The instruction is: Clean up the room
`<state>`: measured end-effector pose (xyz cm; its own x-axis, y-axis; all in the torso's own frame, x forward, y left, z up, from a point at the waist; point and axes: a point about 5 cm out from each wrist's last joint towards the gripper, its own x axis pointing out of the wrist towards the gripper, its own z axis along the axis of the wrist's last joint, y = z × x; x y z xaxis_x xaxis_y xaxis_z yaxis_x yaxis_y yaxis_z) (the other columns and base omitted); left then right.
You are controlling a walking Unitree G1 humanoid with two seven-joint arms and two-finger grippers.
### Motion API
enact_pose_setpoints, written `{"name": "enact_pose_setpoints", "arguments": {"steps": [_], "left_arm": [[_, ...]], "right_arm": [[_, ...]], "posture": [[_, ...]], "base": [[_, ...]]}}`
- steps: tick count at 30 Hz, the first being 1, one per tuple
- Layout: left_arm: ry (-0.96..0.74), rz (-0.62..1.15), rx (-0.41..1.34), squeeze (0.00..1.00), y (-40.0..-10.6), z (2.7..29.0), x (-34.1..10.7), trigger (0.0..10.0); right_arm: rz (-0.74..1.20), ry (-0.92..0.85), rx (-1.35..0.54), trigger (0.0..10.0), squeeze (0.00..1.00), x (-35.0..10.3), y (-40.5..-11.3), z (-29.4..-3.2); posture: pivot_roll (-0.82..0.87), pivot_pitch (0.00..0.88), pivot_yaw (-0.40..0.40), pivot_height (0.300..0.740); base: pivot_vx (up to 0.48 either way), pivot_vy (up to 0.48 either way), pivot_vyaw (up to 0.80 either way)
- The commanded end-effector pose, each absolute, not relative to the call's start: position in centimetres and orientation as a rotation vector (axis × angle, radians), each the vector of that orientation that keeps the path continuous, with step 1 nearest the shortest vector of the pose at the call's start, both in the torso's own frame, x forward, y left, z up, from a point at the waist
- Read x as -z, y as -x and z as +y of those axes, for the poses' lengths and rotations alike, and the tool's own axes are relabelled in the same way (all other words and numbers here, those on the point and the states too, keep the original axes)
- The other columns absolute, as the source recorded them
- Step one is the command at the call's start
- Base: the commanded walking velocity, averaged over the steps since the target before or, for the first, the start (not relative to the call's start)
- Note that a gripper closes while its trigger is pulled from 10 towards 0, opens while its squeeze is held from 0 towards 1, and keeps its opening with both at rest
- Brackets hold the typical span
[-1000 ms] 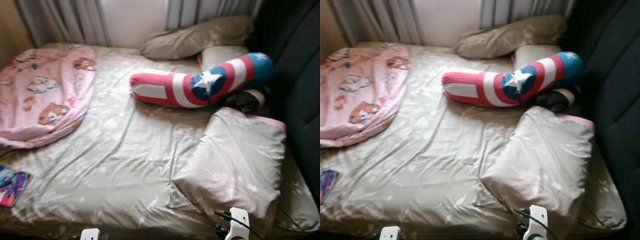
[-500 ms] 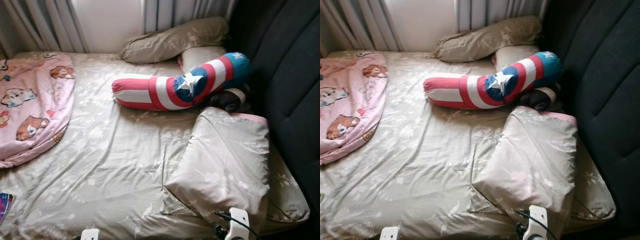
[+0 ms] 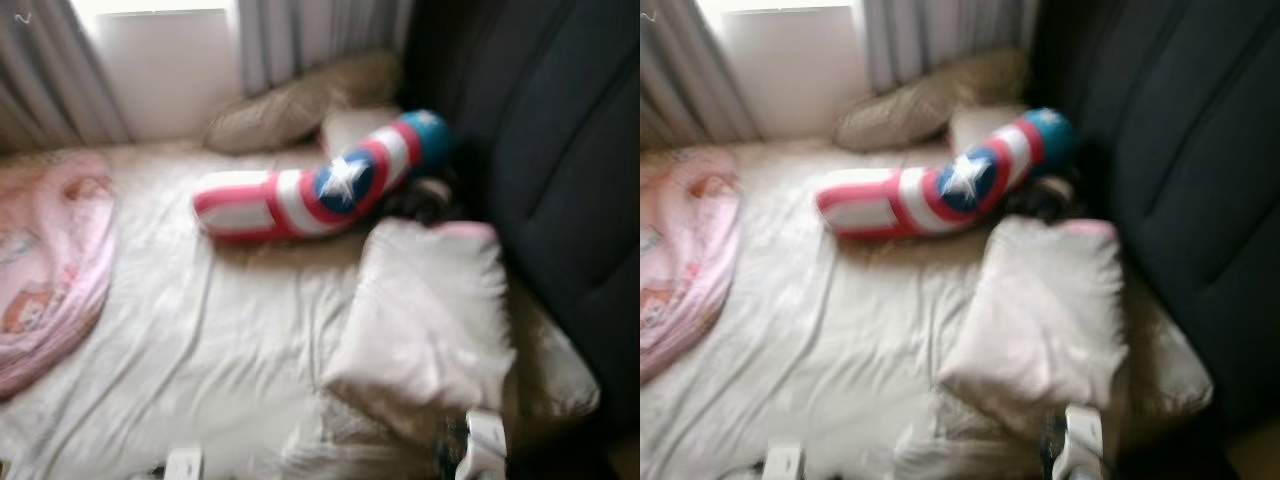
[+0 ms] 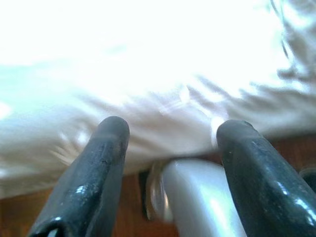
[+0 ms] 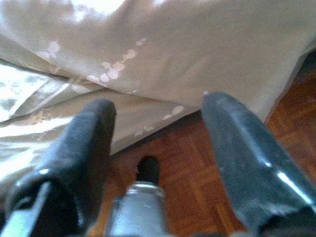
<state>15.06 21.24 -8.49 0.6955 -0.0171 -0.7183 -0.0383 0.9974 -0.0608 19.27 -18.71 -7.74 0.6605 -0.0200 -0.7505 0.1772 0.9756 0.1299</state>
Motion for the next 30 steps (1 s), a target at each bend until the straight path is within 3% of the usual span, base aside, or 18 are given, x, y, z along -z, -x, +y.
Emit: {"name": "enact_pose_setpoints", "arguments": {"steps": [1,17,27,30], "left_arm": [[0.067,0.857,-0.012,0.0,-13.72,21.35,9.07,10.0],[0.071,0.853,-0.019,0.0,-13.86,21.29,9.04,10.0],[0.108,0.846,-0.041,0.0,-13.84,21.18,9.07,10.0],[0.114,0.844,-0.044,0.0,-13.84,21.16,9.07,10.0]], "right_arm": [[0.887,-0.222,0.118,10.0,0.0,8.42,-18.05,-18.39],[0.871,-0.2,0.107,10.0,0.0,8.21,-18.43,-18.46],[0.854,-0.206,0.069,10.0,0.0,8.07,-18.63,-18.24],[0.855,-0.212,0.078,10.0,0.0,8.1,-18.57,-18.29]], "posture": [[0.12,0.06,-0.026,0.74],[0.12,0.069,-0.031,0.74],[0.12,0.076,-0.034,0.74],[0.12,0.076,-0.033,0.74]], "base": [[0.0,-0.33,0.0],[0.0,-0.358,0.0],[0.0,-0.108,0.73],[0.0,0.0,0.0]]}}
